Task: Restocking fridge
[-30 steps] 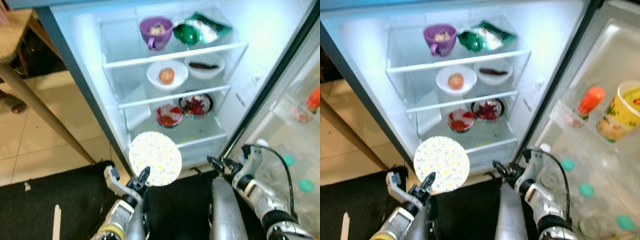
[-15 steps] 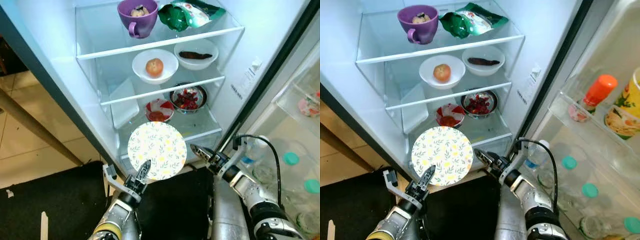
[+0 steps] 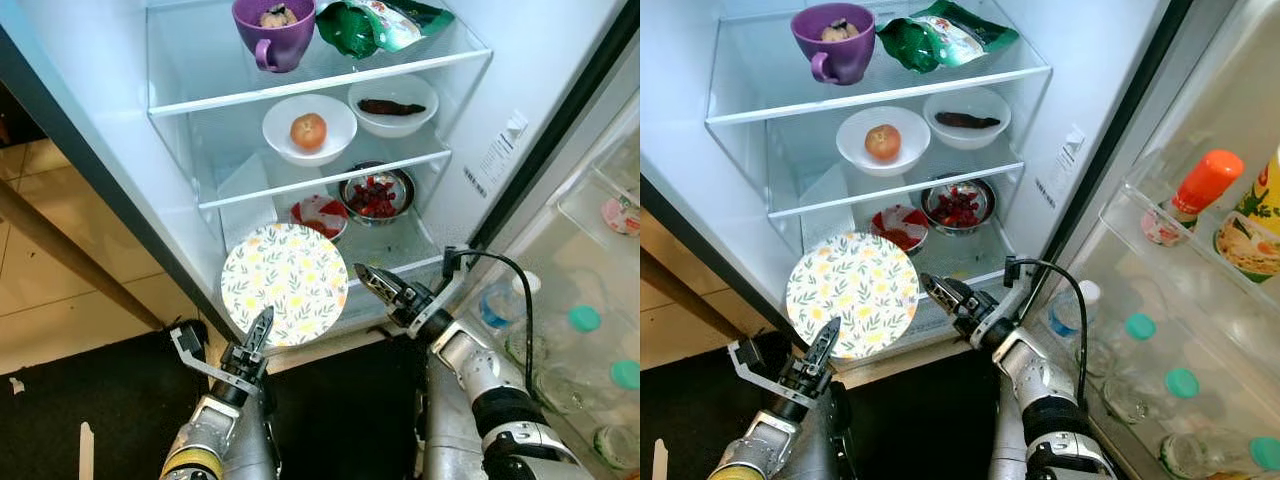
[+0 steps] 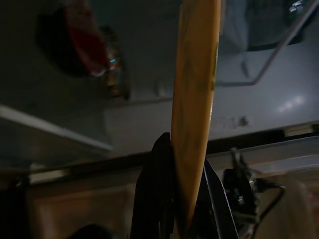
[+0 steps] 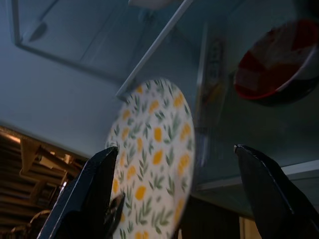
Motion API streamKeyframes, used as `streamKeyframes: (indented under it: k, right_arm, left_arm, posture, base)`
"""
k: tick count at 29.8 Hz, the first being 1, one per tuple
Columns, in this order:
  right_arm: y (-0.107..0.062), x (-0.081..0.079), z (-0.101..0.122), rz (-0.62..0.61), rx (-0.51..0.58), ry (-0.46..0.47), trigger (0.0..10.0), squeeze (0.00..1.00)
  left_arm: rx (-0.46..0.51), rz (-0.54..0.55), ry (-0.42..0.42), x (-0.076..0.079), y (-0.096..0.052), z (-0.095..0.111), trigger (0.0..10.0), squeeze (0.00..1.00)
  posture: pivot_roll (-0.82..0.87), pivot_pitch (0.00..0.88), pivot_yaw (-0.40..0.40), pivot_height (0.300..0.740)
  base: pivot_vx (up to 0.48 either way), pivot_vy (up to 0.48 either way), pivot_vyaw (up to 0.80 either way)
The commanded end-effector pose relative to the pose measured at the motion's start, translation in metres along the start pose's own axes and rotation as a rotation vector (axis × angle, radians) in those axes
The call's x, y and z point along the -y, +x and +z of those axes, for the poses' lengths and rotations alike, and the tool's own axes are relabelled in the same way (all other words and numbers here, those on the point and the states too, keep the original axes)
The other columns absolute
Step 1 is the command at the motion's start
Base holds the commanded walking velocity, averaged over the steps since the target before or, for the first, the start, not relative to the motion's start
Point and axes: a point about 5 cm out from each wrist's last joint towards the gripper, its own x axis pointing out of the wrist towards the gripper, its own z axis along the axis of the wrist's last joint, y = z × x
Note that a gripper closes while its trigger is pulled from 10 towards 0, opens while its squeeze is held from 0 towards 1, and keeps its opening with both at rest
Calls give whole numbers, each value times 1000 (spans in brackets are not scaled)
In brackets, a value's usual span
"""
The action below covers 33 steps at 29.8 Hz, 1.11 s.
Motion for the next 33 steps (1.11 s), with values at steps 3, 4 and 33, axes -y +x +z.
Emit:
streamKeyframes:
  k: [3,4,33]
  right_arm:
    - [-2,3,-13,-31,-73,21,10000,1000]
    - [0,1,-19,-21,-109,23,10000,0]
    - [3,-13,-42,54,-233,-24,0,0]
  left_arm:
    - [-3,-16,-23,1,-8,2,10000,0]
    - [-14,-17,-33,1,-8,-1,10000,0]
    - [-93,-15,-108,4,-2,-20,10000,0]
  posture:
    - [1,238,6,526]
    - [3,240,7,526]
    - [-12,236,16,526]
  base:
    - [0,0,0]
    - [0,0,0]
    - [0,0,0]
